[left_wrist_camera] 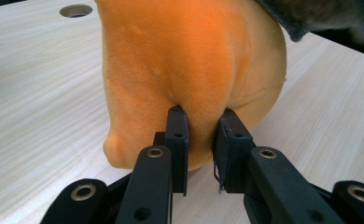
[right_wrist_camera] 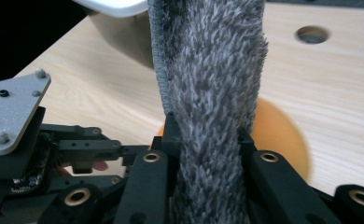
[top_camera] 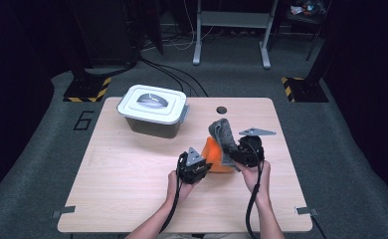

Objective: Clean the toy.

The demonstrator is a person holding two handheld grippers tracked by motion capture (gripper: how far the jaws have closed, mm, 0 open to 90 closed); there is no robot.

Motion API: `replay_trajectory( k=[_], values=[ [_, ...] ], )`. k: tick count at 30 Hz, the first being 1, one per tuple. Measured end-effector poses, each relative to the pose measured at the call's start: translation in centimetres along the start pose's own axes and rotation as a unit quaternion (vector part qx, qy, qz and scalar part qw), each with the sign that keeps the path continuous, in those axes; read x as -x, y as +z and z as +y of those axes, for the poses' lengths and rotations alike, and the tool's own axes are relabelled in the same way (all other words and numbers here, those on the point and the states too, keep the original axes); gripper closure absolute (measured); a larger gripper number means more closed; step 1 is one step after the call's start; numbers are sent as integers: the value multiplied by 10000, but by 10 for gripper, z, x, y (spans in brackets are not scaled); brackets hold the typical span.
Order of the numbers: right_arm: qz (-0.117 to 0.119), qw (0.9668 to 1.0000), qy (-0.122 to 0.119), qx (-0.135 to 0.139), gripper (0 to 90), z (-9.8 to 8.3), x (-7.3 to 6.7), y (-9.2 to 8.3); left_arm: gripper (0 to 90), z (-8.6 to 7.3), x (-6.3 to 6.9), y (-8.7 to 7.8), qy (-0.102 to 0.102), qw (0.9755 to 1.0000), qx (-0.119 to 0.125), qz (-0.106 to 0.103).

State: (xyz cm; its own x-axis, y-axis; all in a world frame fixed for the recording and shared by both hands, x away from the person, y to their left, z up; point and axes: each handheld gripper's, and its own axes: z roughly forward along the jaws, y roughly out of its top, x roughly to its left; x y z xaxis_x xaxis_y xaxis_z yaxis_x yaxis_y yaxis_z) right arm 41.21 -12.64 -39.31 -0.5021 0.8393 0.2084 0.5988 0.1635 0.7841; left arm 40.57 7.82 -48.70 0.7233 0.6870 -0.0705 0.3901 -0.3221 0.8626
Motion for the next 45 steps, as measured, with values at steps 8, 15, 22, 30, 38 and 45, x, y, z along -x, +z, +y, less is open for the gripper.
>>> replay_trajectory(
  k=[8, 15, 22, 30, 38, 45],
  values=[
    [-335, 9984, -334, -300, 755, -7, -7, 35, 766, -1, 2, 3, 150, 9998, -98, 33],
    [-456, 9978, -365, -328, 758, -9, -2, 37, 767, -4, -2, 5, 39, 10000, -66, -27],
    [-602, 9976, -247, -251, 758, -11, 10, 31, 767, -6, -5, 5, 27, 10000, -57, -54],
    [-875, 9959, 47, -230, 757, -18, 31, 25, 768, -7, -6, 5, 25, 10000, -66, -64],
    [-1016, 9929, 498, -377, 758, -36, 62, 30, 768, -8, -7, 5, -22, 10000, -44, -71],
    [-1083, 9885, 846, -633, 758, -51, 81, 42, 769, -10, -9, 5, -22, 9999, -56, -86]
  ],
)
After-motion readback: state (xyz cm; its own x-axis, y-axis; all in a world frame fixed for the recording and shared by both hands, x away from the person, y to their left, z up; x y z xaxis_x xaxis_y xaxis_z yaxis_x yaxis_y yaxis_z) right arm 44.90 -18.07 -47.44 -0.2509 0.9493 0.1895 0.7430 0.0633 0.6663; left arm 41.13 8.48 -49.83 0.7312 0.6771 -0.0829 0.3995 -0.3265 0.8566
